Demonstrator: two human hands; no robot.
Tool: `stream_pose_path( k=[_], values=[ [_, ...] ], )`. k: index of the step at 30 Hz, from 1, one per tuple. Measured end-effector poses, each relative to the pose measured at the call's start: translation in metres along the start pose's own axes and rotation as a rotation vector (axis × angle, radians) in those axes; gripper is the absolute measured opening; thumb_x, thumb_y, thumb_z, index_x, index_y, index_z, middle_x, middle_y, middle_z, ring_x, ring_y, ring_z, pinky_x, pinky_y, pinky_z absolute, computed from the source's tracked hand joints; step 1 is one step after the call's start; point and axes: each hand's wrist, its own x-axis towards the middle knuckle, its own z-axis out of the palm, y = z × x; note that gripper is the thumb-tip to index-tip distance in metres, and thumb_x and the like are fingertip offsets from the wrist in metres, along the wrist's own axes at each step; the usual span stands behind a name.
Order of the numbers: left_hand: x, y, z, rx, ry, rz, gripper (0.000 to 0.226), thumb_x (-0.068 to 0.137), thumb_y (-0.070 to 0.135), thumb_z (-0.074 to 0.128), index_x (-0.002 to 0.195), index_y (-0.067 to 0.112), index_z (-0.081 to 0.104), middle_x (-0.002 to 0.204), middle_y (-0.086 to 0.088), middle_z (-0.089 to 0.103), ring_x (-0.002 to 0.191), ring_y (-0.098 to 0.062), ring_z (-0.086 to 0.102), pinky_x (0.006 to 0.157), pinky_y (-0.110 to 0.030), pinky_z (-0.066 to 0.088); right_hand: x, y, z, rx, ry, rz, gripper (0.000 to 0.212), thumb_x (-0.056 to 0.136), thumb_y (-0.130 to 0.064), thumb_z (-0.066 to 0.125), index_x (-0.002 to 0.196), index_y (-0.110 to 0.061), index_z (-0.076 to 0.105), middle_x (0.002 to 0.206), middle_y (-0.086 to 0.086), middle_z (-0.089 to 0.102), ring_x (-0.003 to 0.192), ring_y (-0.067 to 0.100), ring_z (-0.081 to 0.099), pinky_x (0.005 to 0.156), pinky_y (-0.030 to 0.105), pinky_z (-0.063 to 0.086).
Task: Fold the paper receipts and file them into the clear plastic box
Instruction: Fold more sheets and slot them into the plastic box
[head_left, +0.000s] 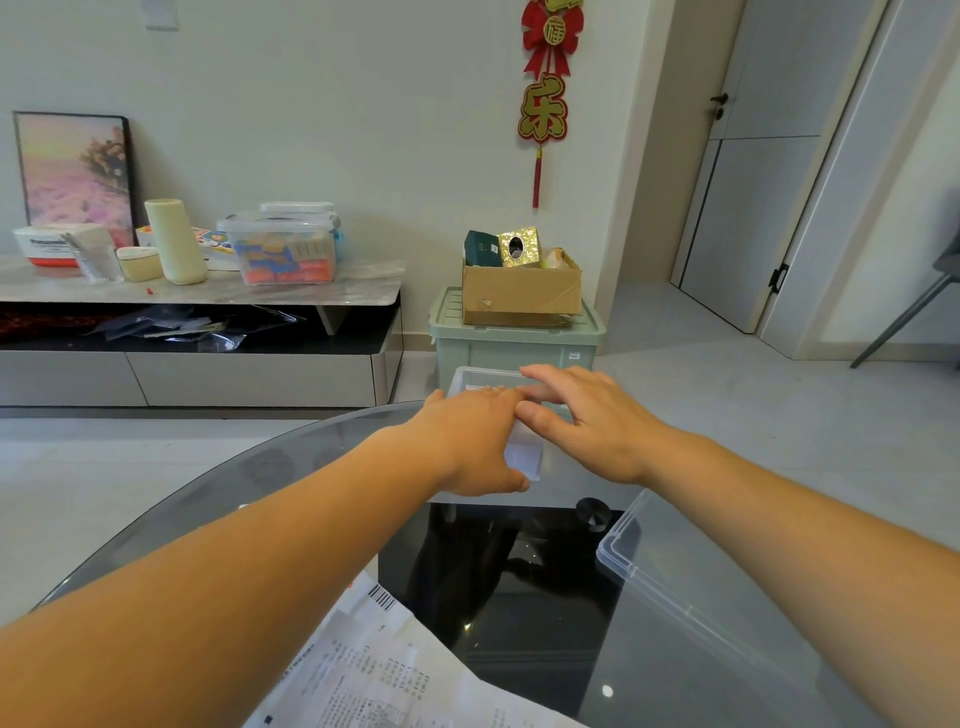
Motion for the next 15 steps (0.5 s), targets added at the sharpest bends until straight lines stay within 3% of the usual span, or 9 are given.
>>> stream_pose_path(
  k=[2, 7, 10, 13, 15],
  values=[
    [-0.002, 0.003, -0.002, -0.058, -0.002, 0.007, 0.085, 0.082, 0.049, 0.074, 0.15, 0.032, 0.026, 0.149, 0.004, 0.046, 0.131, -0.023, 0.049, 0.108, -0.048, 0.043, -0.001, 0.002, -0.002, 0.019, -0.003, -0.004, 0.079, 0.088, -0.073, 0.03, 0.153, -0.028, 0.03, 0.147, -0.011, 0.051, 0.138, 0.013, 0.034, 0.115, 0.038, 0.024],
    [-0.008, 0.008, -0.002, -0.07, -0.015, 0.022, 0.098, 0.078, 0.047, 0.079, 0.152, 0.029, 0.018, 0.149, 0.001, 0.045, 0.128, -0.025, 0.052, 0.102, -0.046, 0.049, -0.008, 0.008, -0.001, 0.038, -0.004, -0.046, 0.081, 0.087, -0.08, 0.031, 0.152, -0.031, 0.033, 0.143, -0.008, 0.052, 0.133, 0.011, 0.043, 0.114, 0.043, 0.03],
    [-0.013, 0.008, -0.001, -0.044, 0.005, 0.037, 0.104, 0.078, 0.045, 0.08, 0.154, 0.024, 0.013, 0.154, -0.001, 0.037, 0.136, -0.024, 0.043, 0.106, -0.045, 0.046, -0.012, 0.006, -0.002, 0.072, 0.001, -0.053, 0.081, 0.088, -0.081, 0.029, 0.15, -0.031, 0.036, 0.141, -0.011, 0.054, 0.131, 0.009, 0.044, 0.113, 0.044, 0.033],
    [-0.027, 0.002, -0.006, -0.055, 0.081, 0.029, 0.109, 0.082, 0.046, 0.077, 0.159, 0.021, 0.004, 0.165, 0.001, 0.017, 0.149, -0.019, 0.021, 0.118, -0.039, 0.031, -0.018, 0.005, -0.004, 0.196, 0.044, -0.013, 0.071, 0.091, -0.073, 0.035, 0.148, -0.031, 0.041, 0.14, -0.011, 0.057, 0.128, 0.005, 0.048, 0.109, 0.04, 0.04],
    [-0.041, -0.004, -0.01, -0.092, 0.151, 0.007, 0.102, 0.084, 0.049, 0.074, 0.159, 0.021, 0.011, 0.164, 0.002, 0.019, 0.148, -0.018, 0.024, 0.118, -0.036, 0.029, -0.026, 0.0, -0.009, 0.268, 0.129, 0.014, 0.064, 0.091, -0.07, 0.036, 0.142, -0.033, 0.047, 0.135, -0.012, 0.061, 0.122, 0.003, 0.053, 0.102, 0.031, 0.044]
  ],
)
